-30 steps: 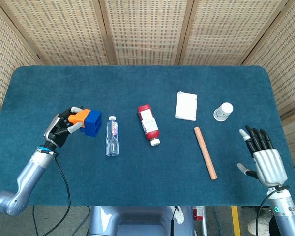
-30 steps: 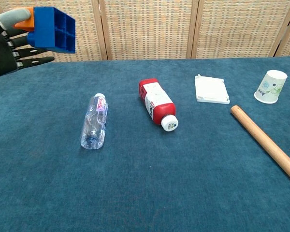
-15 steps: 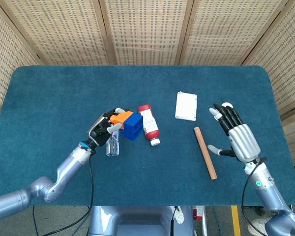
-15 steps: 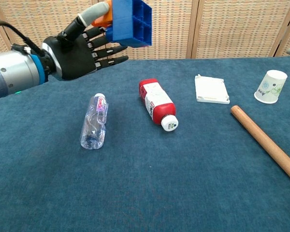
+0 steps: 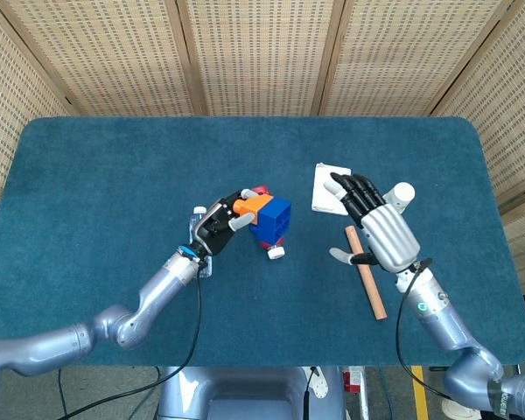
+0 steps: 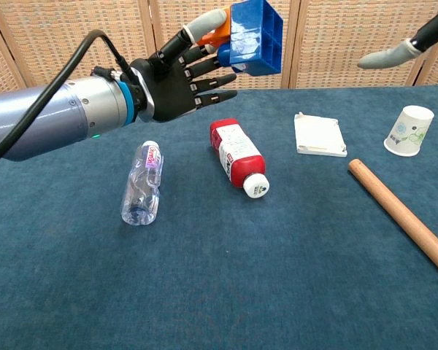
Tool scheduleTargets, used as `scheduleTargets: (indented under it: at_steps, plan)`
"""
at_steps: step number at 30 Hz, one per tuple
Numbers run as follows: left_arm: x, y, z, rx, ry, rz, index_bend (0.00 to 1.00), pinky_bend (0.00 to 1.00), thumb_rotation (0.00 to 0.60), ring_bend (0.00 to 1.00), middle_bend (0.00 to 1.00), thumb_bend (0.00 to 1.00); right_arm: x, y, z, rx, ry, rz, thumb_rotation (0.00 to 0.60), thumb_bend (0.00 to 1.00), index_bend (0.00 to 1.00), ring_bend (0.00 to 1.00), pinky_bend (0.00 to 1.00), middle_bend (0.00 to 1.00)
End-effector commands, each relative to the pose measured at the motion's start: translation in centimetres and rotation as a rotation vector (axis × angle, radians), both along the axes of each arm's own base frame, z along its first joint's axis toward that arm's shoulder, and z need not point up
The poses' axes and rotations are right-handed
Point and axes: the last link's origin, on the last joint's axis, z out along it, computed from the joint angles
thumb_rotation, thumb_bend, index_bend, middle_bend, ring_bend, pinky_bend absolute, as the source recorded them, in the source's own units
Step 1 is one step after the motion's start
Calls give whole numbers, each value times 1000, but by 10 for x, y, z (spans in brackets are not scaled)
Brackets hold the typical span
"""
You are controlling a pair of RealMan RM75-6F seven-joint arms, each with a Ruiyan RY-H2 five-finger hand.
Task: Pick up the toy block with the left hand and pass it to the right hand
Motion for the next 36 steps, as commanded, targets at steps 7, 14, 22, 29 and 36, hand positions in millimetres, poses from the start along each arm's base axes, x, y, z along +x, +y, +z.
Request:
scheduleTargets:
  at_steps: [7, 14, 22, 29, 36]
  plan:
    - [3, -1, -2, 16, -7, 17, 563, 0, 600, 57, 513, 424, 32, -4, -29, 17, 29, 20, 600, 0, 0, 0, 0, 4]
    - [0, 0, -1, 22, -11, 32, 563, 0, 600, 57, 513, 424, 45, -4, -45, 30, 33, 27, 600, 0, 62, 0, 0, 106]
    - [1, -3, -1, 22, -11, 28, 563, 0, 600, 57, 513, 424, 57, -12, -54, 26, -14, 1, 600, 0, 181, 0, 0, 217]
    - [1, -4, -6, 15, -8, 29, 563, 0, 600, 57, 513, 424, 69, -18, -56, 10, -61, -7, 600, 0, 327, 0, 0, 330]
    - [0, -6, -11, 2, -13, 37, 564, 0, 600, 57, 514, 424, 75, -22, -61, -29, -88, -13, 600, 0, 524, 26, 0, 507]
